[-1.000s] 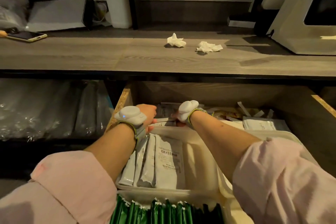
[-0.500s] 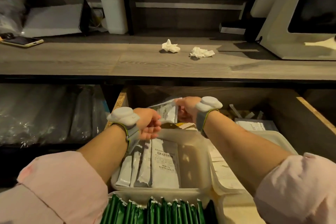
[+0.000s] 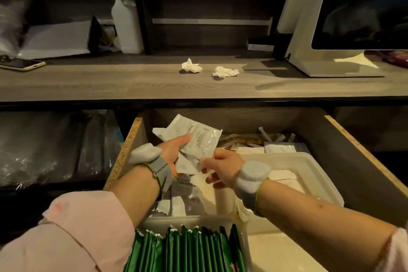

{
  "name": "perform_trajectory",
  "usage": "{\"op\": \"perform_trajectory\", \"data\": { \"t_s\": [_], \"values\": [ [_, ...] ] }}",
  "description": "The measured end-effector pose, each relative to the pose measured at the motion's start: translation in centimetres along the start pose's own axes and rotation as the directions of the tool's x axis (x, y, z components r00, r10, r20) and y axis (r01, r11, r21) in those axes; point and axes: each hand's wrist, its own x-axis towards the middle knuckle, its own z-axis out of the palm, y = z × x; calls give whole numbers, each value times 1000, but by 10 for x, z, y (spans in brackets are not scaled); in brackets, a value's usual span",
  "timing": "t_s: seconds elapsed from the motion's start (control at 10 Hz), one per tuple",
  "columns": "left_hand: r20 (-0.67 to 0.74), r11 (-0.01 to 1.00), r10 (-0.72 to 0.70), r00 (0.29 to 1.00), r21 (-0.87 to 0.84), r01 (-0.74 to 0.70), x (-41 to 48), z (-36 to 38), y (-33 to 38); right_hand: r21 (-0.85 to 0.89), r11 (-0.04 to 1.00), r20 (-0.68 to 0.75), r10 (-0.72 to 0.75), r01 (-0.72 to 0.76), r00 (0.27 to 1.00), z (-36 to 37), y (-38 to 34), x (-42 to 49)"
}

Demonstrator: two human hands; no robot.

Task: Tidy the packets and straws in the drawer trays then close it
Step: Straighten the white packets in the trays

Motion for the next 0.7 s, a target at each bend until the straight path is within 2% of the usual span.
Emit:
{"op": "perform_trajectory", "data": {
  "t_s": [0.1,0.2,0.3,0.4,0.5,0.6,0.7],
  "values": [
    [-47,998,32,998,64,-29,-11,1,-3,-458,889,86,51,-6,995,-17,-5,-3],
    [-69,978,71,995,201,-56,-20,-4,-1,-704,710,-65,-49,-12,997,-45,-18,6],
    [-91,950,101,991,304,-69,-28,-5,0,-670,736,-116,-233,97,965,-46,-25,12],
    [-75,964,35,997,264,-14,-27,2,-5,-729,683,-20,-83,43,996,-30,-17,19],
    [-91,971,-72,993,222,91,-29,6,-16,-681,731,17,61,-33,998,-29,-3,17],
    [-128,948,-100,987,290,134,-29,4,-32,-407,900,168,238,-153,957,-29,8,2],
    [-192,915,-89,977,372,156,-25,-2,-41,-451,882,260,275,-135,926,-24,11,-5]
  ]
}}
